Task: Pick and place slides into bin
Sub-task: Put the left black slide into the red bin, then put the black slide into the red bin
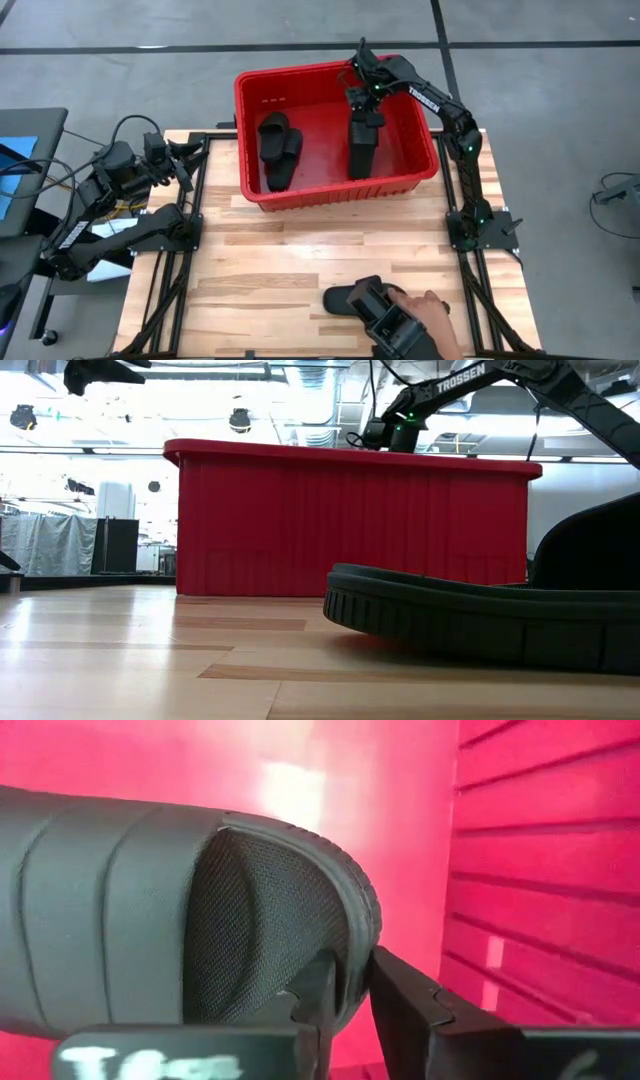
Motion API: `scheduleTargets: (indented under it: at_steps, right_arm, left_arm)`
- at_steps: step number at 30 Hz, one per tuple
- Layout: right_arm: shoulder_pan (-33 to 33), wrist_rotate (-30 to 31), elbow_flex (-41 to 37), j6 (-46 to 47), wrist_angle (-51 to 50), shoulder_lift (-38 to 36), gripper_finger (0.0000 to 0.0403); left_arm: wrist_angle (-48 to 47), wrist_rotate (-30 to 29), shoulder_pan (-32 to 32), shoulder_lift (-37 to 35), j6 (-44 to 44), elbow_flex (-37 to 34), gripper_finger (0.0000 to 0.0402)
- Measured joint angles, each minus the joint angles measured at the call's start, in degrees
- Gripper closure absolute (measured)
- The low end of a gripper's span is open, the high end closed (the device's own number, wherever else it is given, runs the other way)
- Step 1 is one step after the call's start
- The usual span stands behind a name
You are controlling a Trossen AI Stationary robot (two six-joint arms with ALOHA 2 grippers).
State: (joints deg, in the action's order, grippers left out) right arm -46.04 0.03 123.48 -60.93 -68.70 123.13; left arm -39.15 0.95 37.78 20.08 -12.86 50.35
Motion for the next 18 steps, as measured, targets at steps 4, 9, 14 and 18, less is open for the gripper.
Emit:
scheduleTargets:
  at_steps: [4,9,14,18]
  right_arm:
    - [0.4,-0.1,0.0,0.0,0.9,0.0,0.0343]
    - [0.4,-0.2,0.0,0.0,1.2,0.0,0.0334]
    - [0.3,-0.1,0.0,0.5,1.5,0.0,0.0316]
    - [0.2,-0.1,0.0,1.3,2.0,0.0,0.0293]
  left_arm:
    - [0.0,0.0,0.0,0.0,0.0,0.0,0.0237]
    - [0.0,0.0,0.0,0.0,0.0,0.0,0.0237]
    - [0.0,0.0,0.0,0.0,0.0,0.0,0.0237]
    - [0.0,0.0,0.0,0.0,0.0,0.0,0.0237]
